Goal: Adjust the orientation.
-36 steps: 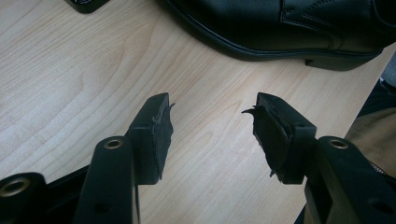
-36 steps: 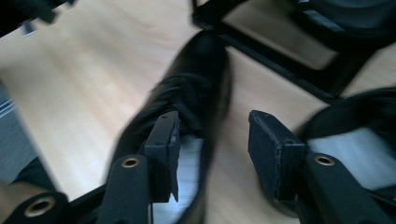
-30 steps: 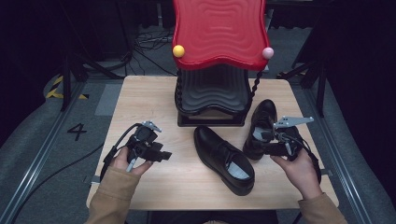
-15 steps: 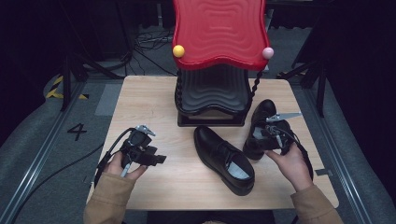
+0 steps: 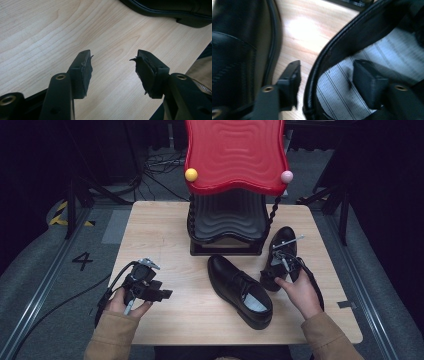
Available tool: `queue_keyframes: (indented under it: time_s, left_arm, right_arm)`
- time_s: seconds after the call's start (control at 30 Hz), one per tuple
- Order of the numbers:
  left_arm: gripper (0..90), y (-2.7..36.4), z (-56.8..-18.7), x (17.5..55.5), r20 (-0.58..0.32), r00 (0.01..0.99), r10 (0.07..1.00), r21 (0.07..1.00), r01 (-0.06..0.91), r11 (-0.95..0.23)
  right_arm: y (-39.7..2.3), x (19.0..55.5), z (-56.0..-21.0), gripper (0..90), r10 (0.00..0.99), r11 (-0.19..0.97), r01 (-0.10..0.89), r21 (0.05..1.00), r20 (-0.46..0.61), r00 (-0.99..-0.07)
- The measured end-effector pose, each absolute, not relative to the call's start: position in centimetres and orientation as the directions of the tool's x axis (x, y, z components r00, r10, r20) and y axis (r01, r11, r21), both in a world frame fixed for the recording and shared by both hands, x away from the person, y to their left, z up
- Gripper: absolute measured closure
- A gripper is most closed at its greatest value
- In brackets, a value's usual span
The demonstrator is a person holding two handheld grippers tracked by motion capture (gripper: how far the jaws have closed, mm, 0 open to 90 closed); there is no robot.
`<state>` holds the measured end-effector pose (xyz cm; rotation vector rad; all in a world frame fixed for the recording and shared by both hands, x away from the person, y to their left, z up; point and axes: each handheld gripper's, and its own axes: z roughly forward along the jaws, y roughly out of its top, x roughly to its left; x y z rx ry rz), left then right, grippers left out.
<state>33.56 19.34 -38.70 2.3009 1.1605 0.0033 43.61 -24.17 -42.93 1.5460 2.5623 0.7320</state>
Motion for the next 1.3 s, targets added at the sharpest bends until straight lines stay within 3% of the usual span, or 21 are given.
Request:
queue_keyframes:
  time_s: [0.13, 0.3, 0.47, 0.83, 1.3]
  left_arm:
    - [46.9, 19.4, -38.7, 33.5, -0.234, 0.627, 0.743, 0.477, 0.74, -0.474]
    - [46.8, 19.3, -38.7, 33.6, -0.239, 0.626, 0.742, 0.478, 0.741, -0.471]
    - [46.9, 19.2, -38.7, 33.7, -0.238, 0.63, 0.74, 0.477, 0.739, -0.476]
    - [46.9, 18.6, -38.6, 34.4, -0.239, 0.65, 0.722, 0.48, 0.725, -0.494]
    - [46.8, 16.0, -38.3, 36.9, -0.246, 0.7, 0.671, 0.487, 0.687, -0.538]
  right_arm:
    - [-23.9, 43.6, -42.9, 52.2, 0.844, 0.409, 0.81, 0.421, 0.163, -0.511]
    - [-23.5, 43.3, -42.5, 70.1, 0.818, 0.443, 0.788, 0.428, 0.168, -0.551]
    - [-23.2, 42.8, -42.1, 74.8, 0.816, 0.473, 0.766, 0.435, 0.112, -0.567]
    - [-24.9, 42.2, -40.8, 76.1, 0.811, 0.445, 0.757, 0.479, 0.144, -0.567]
    - [-27.4, 38.6, -37.9, 75.5, 0.754, 0.521, 0.692, 0.499, 0.111, -0.648]
